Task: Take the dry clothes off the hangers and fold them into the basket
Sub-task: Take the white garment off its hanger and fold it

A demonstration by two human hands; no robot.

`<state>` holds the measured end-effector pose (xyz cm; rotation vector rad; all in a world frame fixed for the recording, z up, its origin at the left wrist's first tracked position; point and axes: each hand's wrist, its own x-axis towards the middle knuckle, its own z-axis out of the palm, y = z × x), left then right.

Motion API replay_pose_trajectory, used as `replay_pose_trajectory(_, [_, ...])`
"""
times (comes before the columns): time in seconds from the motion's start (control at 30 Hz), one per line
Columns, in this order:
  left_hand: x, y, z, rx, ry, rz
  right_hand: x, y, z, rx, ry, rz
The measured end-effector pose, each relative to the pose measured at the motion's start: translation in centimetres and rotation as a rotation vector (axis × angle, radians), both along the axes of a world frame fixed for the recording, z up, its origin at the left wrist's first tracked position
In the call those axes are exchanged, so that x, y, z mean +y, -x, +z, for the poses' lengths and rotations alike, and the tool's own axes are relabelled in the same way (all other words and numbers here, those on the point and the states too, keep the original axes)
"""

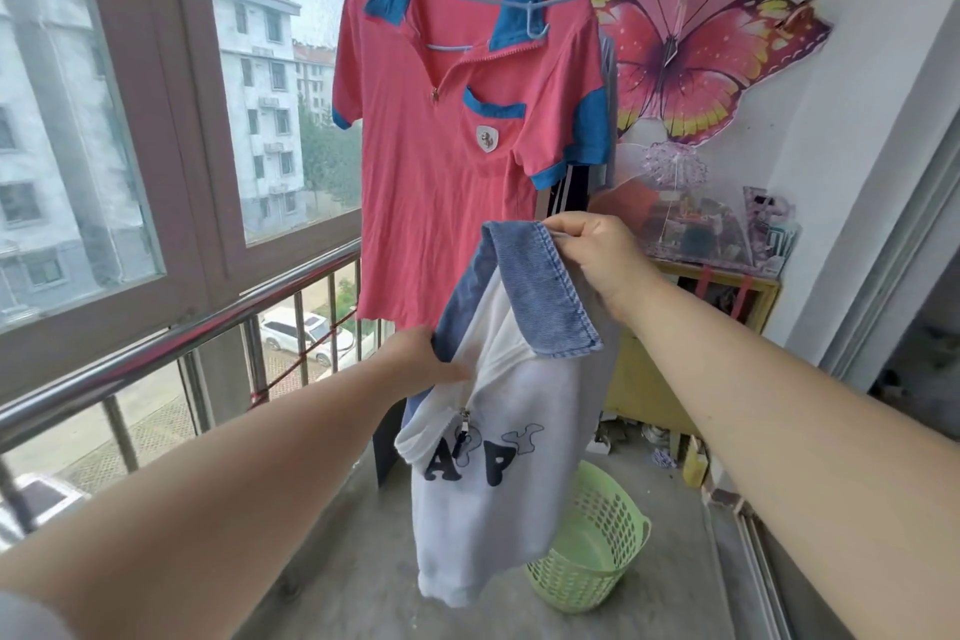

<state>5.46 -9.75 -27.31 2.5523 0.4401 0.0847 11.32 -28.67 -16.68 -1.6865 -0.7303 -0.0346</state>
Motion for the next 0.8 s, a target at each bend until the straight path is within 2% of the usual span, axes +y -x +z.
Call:
replay_pose_trajectory(0.2, [1.2, -0.7, 1.8, -0.034, -0.191, 0.011, -1.6, -0.7, -0.6, -0.027, 0.087, -0.037])
replay_pose_trajectory(0.37, [2.6, -0.6, 5.9, 0.049, -0.393, 0.017, -3.3, -1.7, -1.7, 0.009, 0.207, -0.091])
replay_pose_trajectory(0.43, [2.9, -0.5, 7.4, 0.114, -0.409, 0.005, -3.6, -2.0, -2.2, -0.002, 0.274, -0.078])
replay_pose_trajectory(0.53, [3.4, -0.6, 9.3, 0.117, -0.166, 0.025, -3.7, -2.0, -2.7, 0.045, 0.342, -0.048])
replay_pose_trajectory(0.67, [3.5, -1.0, 11.0, 0.039, 0.351, 0.263, -4.2, -2.1, -2.7, 0.228, 0.250, -0.056])
replay_pose_trajectory(0.73, [3.8, -1.2, 11.2, 0.031, 0.398, 0.285, -4.3, -1.9, -2.8, 0.396, 0.146, 0.079])
replay_pose_trajectory(0.8, [3.8, -1.1, 11.4, 0.030, 0.403, 0.239, -4.5, -1.9, -2.8, 0.362, 0.214, 0.222])
